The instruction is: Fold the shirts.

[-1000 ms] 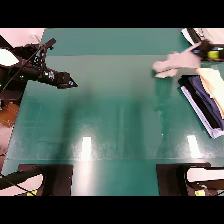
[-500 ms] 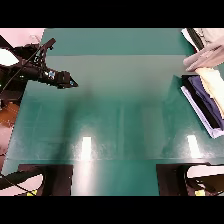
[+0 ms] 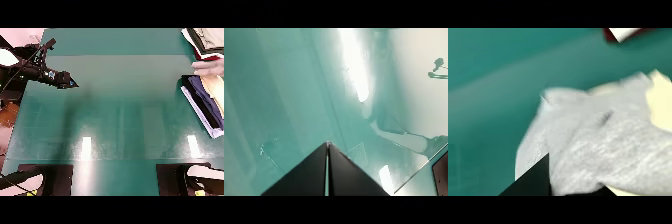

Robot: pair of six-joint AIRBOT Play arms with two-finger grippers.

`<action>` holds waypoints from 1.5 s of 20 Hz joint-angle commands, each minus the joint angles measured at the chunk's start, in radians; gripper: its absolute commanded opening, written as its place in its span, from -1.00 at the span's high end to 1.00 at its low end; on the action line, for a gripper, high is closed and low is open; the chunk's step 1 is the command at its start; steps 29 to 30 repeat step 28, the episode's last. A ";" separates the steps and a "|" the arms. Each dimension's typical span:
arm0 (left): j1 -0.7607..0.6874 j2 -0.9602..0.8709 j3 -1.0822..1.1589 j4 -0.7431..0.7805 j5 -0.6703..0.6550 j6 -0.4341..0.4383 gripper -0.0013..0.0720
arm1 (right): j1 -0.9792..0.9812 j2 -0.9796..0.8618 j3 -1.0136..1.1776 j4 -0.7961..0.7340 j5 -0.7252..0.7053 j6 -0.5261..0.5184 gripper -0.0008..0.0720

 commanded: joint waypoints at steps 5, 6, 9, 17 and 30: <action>0.000 0.001 0.001 0.006 -0.016 0.031 0.90 | -0.166 0.153 -0.289 -0.417 0.235 0.189 -0.94; 0.000 0.001 0.001 0.006 -0.015 0.031 0.90 | -0.188 0.177 -0.319 -0.417 0.228 0.200 -0.94; 0.000 0.001 0.001 0.006 -0.001 0.031 0.90 | -0.196 0.239 -0.366 -0.324 0.175 0.201 -0.93; 0.000 0.001 0.001 -0.007 -0.029 0.029 0.90 | 0.078 0.314 -0.402 0.020 0.124 0.195 0.81; 0.000 0.001 0.001 -0.006 -0.029 0.029 0.90 | 0.350 0.314 -0.402 0.018 0.122 0.184 0.94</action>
